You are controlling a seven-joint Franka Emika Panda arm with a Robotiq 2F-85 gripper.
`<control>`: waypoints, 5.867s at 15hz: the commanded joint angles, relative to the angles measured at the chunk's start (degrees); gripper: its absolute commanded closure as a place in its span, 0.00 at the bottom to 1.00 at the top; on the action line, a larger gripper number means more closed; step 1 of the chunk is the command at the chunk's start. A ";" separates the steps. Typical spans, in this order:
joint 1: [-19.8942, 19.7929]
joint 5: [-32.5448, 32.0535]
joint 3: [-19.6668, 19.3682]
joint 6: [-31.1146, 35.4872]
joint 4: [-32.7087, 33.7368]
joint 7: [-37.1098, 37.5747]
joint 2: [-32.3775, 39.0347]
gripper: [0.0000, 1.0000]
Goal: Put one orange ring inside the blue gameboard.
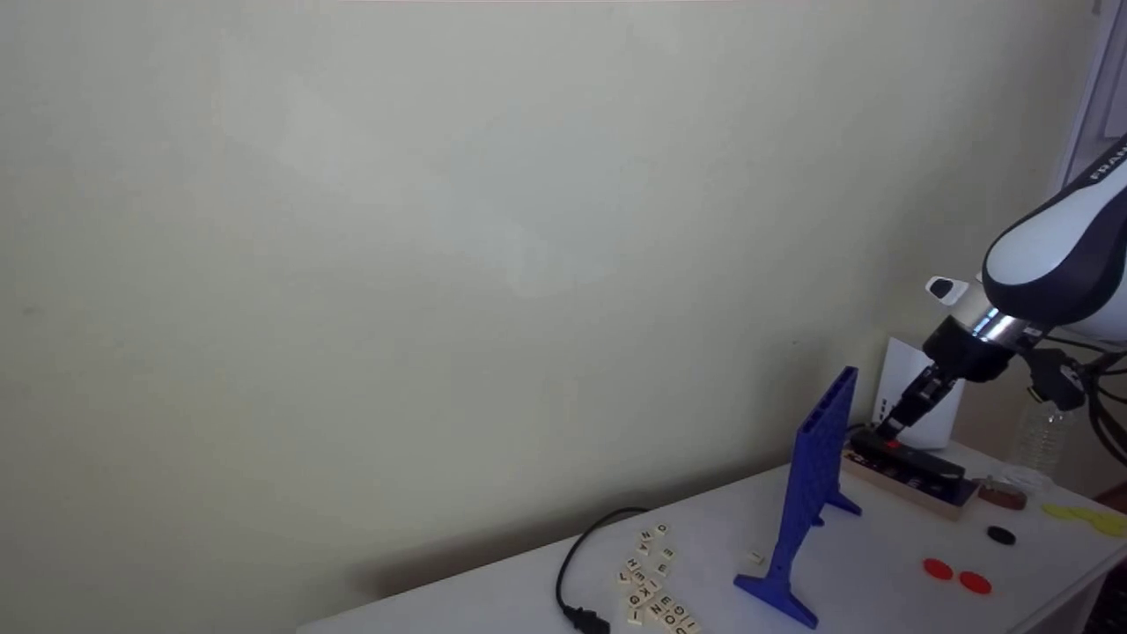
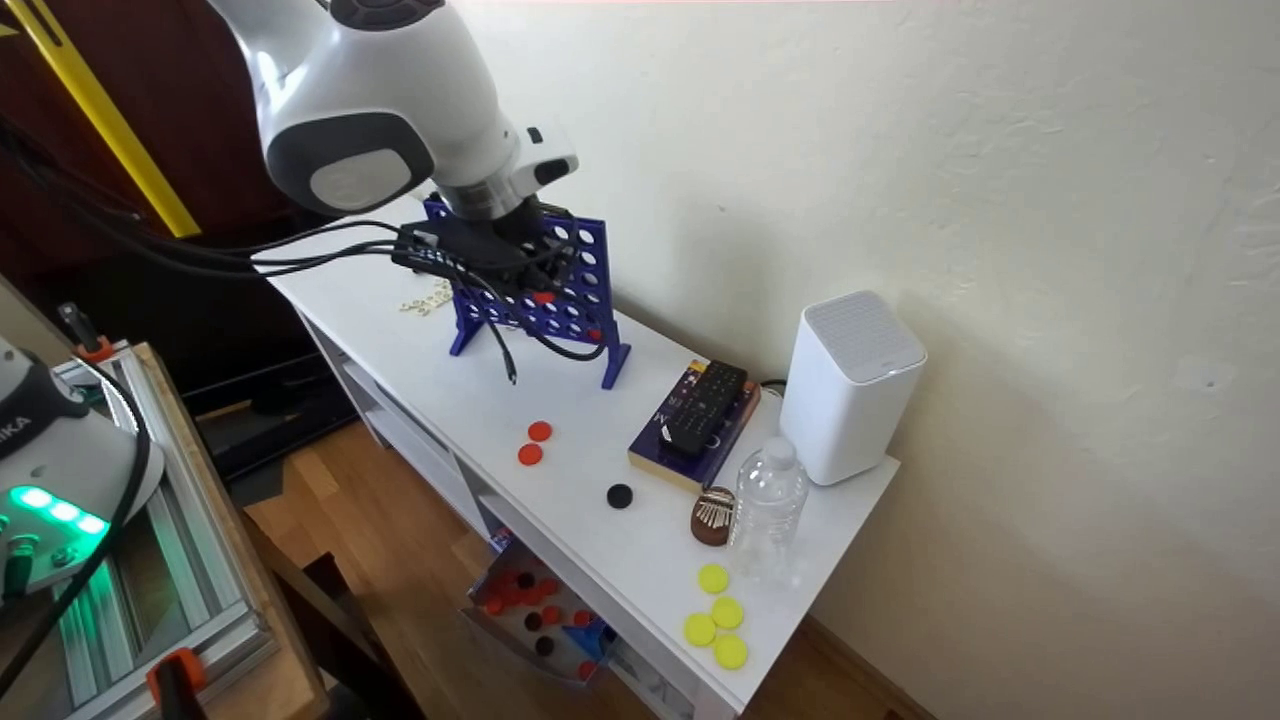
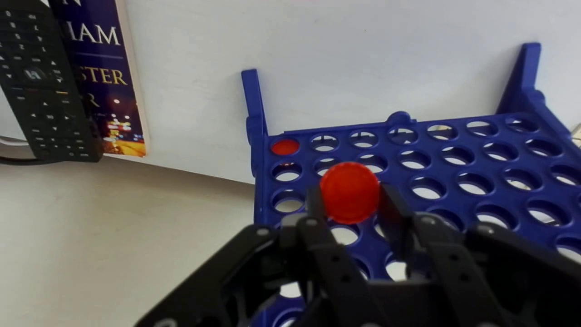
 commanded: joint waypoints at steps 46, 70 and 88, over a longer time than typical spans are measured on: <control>-32.68 -14.09 25.71 -7.18 0.21 1.60 22.97 0.65; -30.41 -14.36 23.30 -4.52 1.15 1.13 25.12 0.90; -26.40 -14.27 20.10 -3.13 3.93 1.31 28.25 0.90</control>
